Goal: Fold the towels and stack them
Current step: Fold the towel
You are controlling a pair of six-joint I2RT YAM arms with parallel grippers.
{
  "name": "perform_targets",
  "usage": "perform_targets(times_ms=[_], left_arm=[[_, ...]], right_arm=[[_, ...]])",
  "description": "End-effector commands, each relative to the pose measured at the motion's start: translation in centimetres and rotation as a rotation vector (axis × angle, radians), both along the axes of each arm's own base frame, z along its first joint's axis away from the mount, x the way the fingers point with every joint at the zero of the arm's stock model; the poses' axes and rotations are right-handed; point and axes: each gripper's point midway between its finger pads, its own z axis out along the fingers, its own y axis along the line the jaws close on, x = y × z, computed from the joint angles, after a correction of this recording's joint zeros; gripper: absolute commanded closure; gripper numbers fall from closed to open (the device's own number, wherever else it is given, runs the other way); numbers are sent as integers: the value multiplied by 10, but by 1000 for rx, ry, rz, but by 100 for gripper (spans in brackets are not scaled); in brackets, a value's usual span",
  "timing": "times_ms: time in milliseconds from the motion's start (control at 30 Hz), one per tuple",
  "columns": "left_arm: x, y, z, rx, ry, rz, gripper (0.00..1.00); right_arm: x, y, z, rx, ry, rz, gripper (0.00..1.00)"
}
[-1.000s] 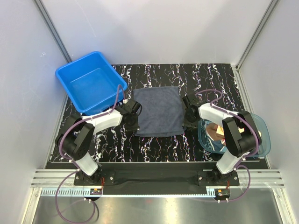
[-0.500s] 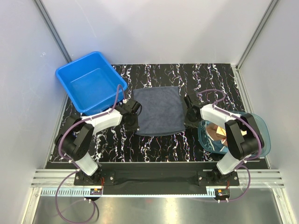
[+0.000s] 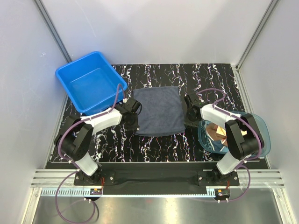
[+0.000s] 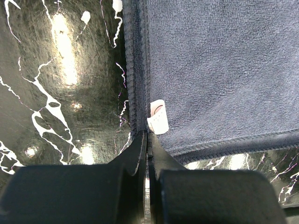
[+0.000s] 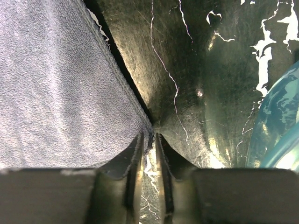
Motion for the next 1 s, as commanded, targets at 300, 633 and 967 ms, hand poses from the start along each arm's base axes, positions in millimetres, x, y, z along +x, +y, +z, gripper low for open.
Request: perform_targets(times_ms=[300,633,967], left_arm=[[7,-7,12,-28,-48,-12,100],[5,-7,8,-33,-45,-13,100],[6,-7,8,-37,-46,-12,100]], right_arm=[[9,0,1,11,-32,-34,81],[7,0,-4,16,-20,-55,78],[13,1,2,14,-38,-54,100]])
